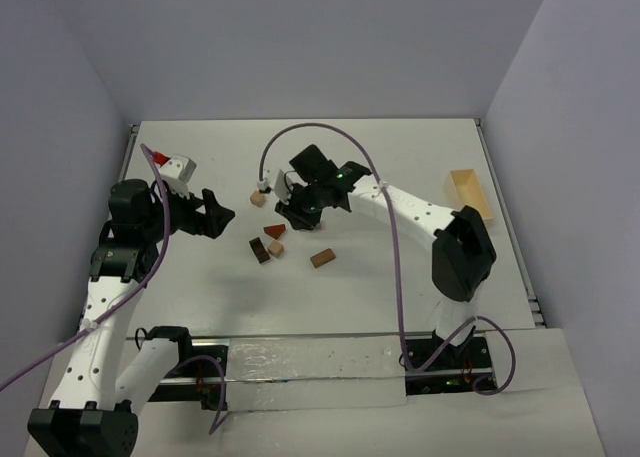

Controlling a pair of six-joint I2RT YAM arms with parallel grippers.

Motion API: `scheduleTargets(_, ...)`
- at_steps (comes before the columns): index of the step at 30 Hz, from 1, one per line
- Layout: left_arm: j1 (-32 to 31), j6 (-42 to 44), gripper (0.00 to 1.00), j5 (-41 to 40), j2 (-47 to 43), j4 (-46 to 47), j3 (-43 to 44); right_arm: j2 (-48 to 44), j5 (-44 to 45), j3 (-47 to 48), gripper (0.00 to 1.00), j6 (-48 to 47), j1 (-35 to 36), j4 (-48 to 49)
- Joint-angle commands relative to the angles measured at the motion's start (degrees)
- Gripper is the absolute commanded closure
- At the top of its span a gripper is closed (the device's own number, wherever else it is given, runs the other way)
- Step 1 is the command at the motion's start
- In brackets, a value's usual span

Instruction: Build the wood block tower

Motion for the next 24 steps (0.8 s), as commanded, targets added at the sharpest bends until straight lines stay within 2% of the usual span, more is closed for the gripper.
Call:
scheduleTargets(1, 0.7, -0.6, 0.01, 2.6, 1.0, 2.3, 3.0, -5.6, -2.8, 4.1, 0.64, 2.5, -3.2, -1.1)
scheduleTargets(5, 0.7, 2.3, 0.01, 2.5, 4.6, 0.9, 4.0, -6.5, -2.7, 3.6, 0.53, 3.6, -7.3, -1.0)
scheduleTargets(7, 0.7, 5.7, 0.01, 1.9, 6.8, 0.6, 4.1, -7.3, -2.7, 2.7, 0.43, 3.6, -9.3, -0.7)
scheduleTargets(9, 0.6, 7.3, 0.01, 0.7, 9.7, 0.2, 4.5, -8.0, -1.7, 0.6, 0.29, 3.2, -10.3, 0.2)
scheduleTargets(13, 0.6, 10.9, 0.01, 1.2, 15.5, -1.1, 7.3, -8.6, 1.8, -1.8, 0.25, 0.6, -11.8, 0.9)
scheduleTargets(17, 0.3, 13.6, 0.02, 5.1, 20.4, -2.4, 10.2, -5.4, 2.1, 0.7, 0.25, -3.7, -12.8, -1.6)
scheduleTargets(21, -4.6, 13.9, 0.04, 0.2, 26.0, -1.7, 12.3, -0.5, 0.9, 5.0, 0.25, -4.6, -14.4, -4.5)
scheduleTargets(24, -8.7, 14.2, 0.07, -5.7, 28.7, 0.0, 12.1, -0.2, -0.3, 5.5, 0.25, -3.2, -15.0, -3.8)
